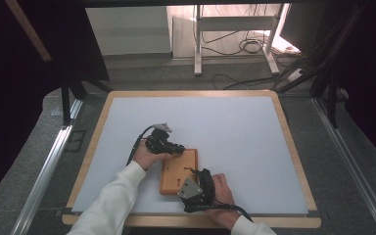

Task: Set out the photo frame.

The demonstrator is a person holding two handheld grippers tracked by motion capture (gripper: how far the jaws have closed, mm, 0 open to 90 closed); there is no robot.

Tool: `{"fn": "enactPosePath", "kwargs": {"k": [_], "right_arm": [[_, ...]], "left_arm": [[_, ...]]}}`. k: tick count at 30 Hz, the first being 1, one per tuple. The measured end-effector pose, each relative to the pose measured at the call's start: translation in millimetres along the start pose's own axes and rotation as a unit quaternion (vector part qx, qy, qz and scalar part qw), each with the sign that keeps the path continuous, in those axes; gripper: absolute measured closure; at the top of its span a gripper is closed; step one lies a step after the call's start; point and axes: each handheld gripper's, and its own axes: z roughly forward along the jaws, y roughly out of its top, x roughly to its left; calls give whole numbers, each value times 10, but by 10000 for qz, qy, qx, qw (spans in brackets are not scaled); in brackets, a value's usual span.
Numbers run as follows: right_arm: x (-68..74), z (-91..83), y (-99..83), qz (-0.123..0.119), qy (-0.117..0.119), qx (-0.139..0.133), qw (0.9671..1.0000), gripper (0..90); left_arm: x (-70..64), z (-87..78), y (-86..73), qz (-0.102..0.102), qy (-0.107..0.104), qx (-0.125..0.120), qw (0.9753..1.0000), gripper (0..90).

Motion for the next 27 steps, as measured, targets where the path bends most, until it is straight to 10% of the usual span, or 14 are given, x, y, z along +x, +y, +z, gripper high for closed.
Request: {"fn": "enactPosePath", "kwargs": {"k": [27], "right_arm": [[-162,-218,166,-439,-285,-442,9977,460]], "left_arm": [[0,-41,-18,-31,396,-205,9990,729]]}}
